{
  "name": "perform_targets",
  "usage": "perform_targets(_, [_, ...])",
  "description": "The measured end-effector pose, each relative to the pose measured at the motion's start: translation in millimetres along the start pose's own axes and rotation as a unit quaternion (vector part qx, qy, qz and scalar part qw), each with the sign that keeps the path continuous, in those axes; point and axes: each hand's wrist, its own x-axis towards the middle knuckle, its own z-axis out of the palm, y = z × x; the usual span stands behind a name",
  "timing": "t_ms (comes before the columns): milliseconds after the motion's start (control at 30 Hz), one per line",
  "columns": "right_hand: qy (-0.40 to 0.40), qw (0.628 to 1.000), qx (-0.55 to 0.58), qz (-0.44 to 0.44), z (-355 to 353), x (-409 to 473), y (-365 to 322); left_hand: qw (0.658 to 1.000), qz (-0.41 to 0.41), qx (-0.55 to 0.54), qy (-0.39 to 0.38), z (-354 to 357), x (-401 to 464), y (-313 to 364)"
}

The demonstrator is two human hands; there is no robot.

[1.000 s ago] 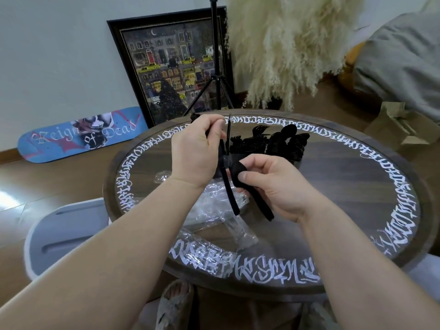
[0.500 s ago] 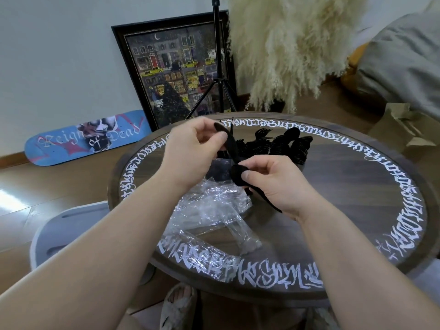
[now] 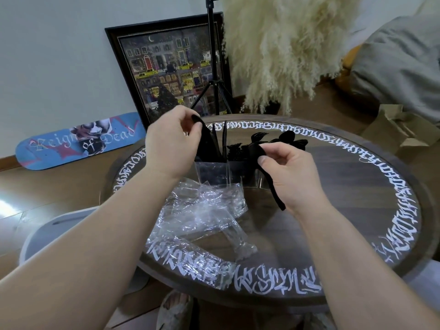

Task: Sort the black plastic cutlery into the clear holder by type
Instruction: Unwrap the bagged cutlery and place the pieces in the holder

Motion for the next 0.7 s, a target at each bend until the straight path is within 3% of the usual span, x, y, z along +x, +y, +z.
perform_targets(200, [0.022, 0.999, -0.038, -0.022, -8.6, 2.7, -1.5, 0.971, 0.069, 0.196, -0.117, 25.1, -16.6, -16.2])
perform_targets(267, [0.022, 0.999, -0.035, -0.019, -9.3, 3.8, -0.8, 0.971, 0.085, 0.206, -0.090, 27.4, -22.4, -13.8])
perform_targets(367, [0.019, 0.999, -0.021, -0.016, -9.4, 5.4, -0.3, 0.975, 0.164, 0.147, -0.015, 28.0, -31.4, 3.9])
perform_targets(433, [0.013, 1.000, -0.005, -0.017, -8.2, 5.3, -1.2, 0.980, 0.177, 0.063, -0.072, 29.4, -35.9, 19.9])
perform_targets(533, [0.006, 1.000, 0.008, -0.015, -6.3, 3.4, -2.0, 0.970, 0.083, -0.082, -0.211, 30.2, -43.6, 36.9])
perform_targets(700, [-0.012, 0.998, 0.055, 0.014, -5.7, 0.2, -5.1, 0.975, 0.007, -0.138, -0.175, 27.8, -39.9, 40.7])
